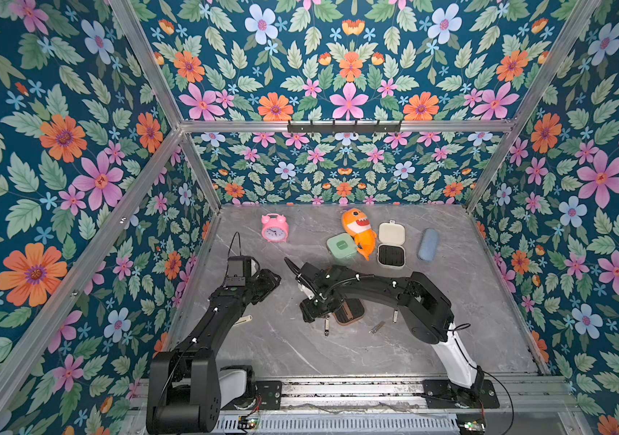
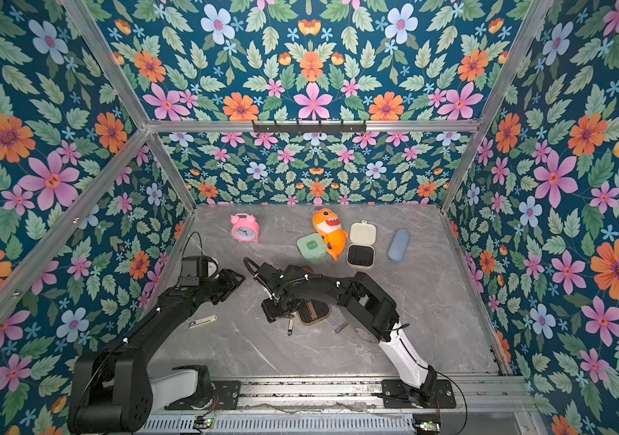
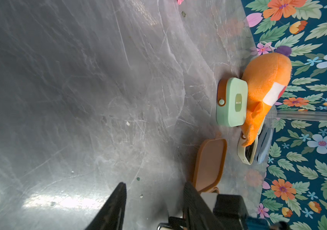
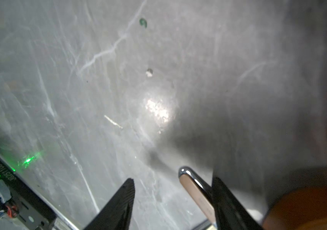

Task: Organize nail clipper sets
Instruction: Adjust the nail clipper at the center of the board.

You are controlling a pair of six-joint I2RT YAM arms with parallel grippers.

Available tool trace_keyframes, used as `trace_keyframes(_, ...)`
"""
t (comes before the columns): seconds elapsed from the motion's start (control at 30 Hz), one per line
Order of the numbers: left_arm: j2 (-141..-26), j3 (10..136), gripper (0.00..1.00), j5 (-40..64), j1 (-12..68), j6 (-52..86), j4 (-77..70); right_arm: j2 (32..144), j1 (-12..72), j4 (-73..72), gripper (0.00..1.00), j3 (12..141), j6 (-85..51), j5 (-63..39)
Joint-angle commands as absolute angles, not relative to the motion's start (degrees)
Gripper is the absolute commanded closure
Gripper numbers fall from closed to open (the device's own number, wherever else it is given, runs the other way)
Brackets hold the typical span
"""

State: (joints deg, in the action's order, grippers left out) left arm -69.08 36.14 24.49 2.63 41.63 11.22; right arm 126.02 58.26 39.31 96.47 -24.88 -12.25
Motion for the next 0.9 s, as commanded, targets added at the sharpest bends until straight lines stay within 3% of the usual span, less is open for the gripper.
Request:
trace_keyframes(0.0,-68.9,36.1,0.5,25.1,2.5,40.7,11.4,126.2,59.4,41.9,0.38,94.2,-26.5,-13.3)
trace_keyframes(0.53,-68.5,34.8,0.51,26.1,2.6,41.0,10.3,120.0,61.9,38.9,0.39,83.2,-30.1,-12.8)
trace_keyframes(0.87,-69.1,34.5,0.51,26.5,2.5,41.4,9.1,116.8,62.3,39.9,0.37,85.9,-30.6,-11.5)
